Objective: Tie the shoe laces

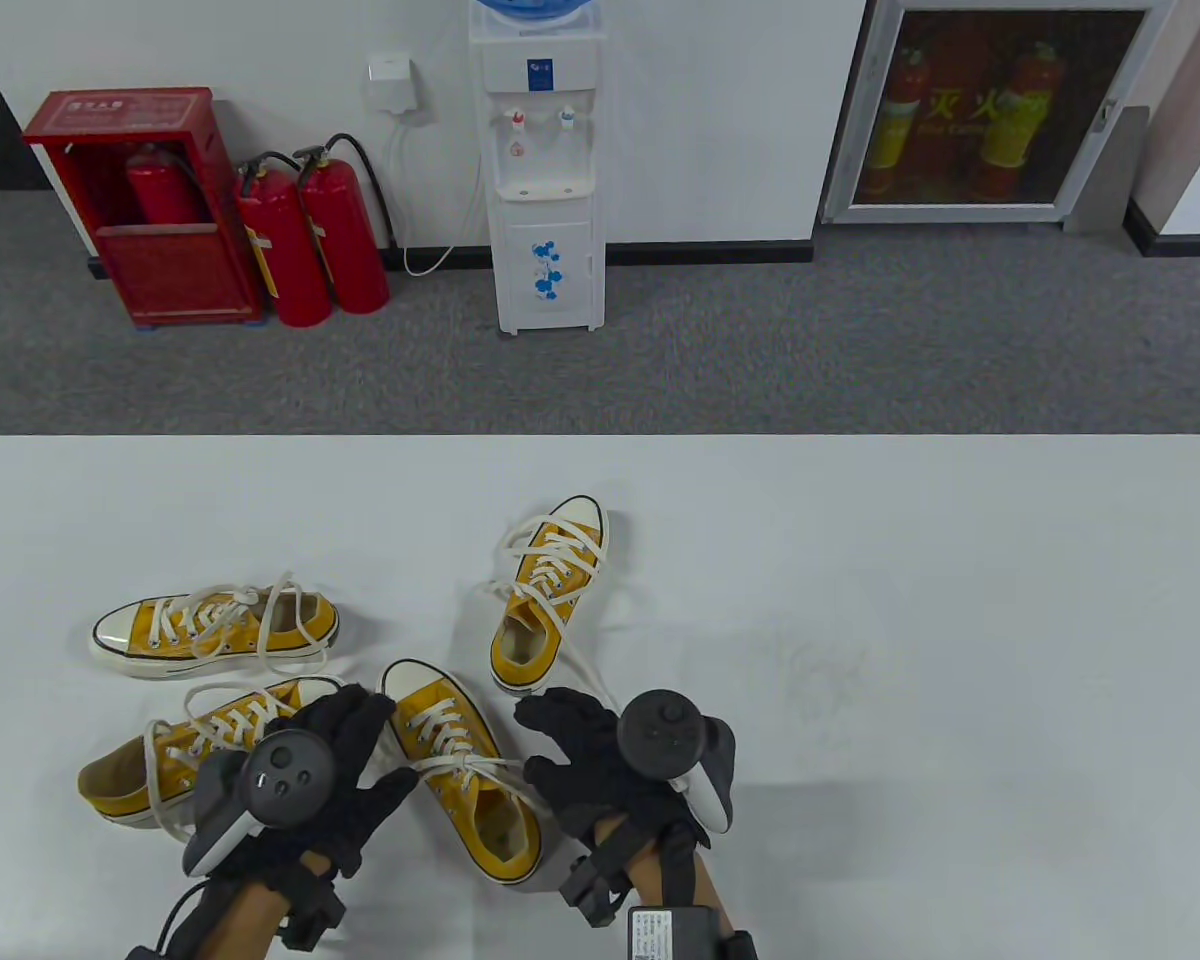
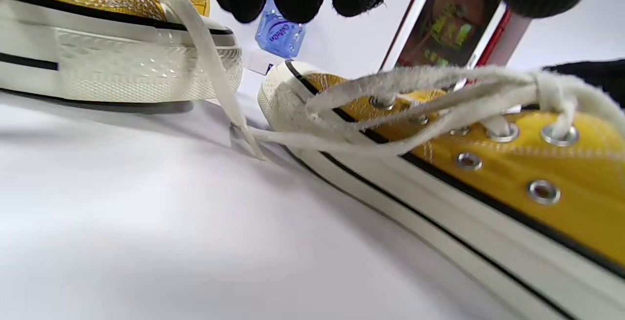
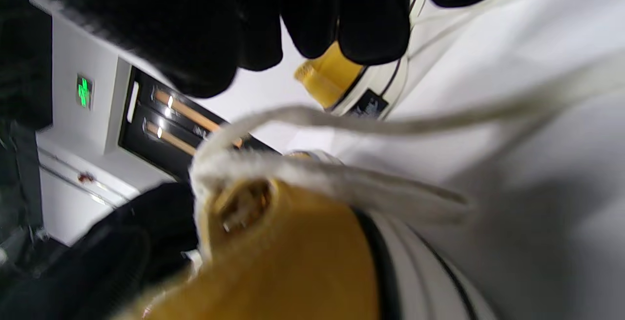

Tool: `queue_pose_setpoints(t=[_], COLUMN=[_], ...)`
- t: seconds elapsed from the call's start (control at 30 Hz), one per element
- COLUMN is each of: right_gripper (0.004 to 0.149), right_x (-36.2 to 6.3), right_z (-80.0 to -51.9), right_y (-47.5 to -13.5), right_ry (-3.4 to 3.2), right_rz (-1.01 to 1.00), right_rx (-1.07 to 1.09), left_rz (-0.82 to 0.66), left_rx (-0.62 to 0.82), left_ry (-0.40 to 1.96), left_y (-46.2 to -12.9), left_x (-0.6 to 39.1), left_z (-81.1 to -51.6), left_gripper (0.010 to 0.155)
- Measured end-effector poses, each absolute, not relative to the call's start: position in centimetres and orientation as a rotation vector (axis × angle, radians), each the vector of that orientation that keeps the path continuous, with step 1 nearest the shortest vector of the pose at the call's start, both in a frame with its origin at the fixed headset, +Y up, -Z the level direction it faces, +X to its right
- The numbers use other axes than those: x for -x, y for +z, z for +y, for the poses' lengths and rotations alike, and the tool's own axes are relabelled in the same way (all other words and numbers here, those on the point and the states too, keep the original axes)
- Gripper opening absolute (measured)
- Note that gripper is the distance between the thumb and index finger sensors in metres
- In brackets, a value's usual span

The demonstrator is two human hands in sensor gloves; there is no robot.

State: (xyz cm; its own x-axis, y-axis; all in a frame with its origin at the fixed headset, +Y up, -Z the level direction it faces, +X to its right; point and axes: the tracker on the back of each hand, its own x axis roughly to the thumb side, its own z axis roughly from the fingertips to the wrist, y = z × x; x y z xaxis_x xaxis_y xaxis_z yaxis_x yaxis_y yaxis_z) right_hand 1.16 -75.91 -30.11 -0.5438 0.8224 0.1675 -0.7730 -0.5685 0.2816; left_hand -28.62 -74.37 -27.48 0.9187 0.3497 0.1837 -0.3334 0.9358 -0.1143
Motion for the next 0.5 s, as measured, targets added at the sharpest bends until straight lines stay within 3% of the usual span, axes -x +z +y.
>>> queue_pose_setpoints(t=[0.13,0.4,0.5], right_gripper=[0.076,0.073,0.068], right_x=[0.5,1.9,2.2], right_z=[-76.5,-77.5,-77.3], right_y=[-29.7,-29.6,-29.6], right_ry=[2.290,2.399,2.441], right_rz=[0.311,0.427,0.385], right_rx=[-0.410,-0.387,-0.361], left_rz=[-0.213,-0.225,-0.233], left_rx=[0.105,0.123,0.134], left_ry=[0.296,0.260,0.246], left_y=[-27.4,-27.3,-27.3], left_x=[28.3,27.9,27.5], left_z=[-74.4,-74.4,-74.6], left_gripper=[0.092,0.097,0.098])
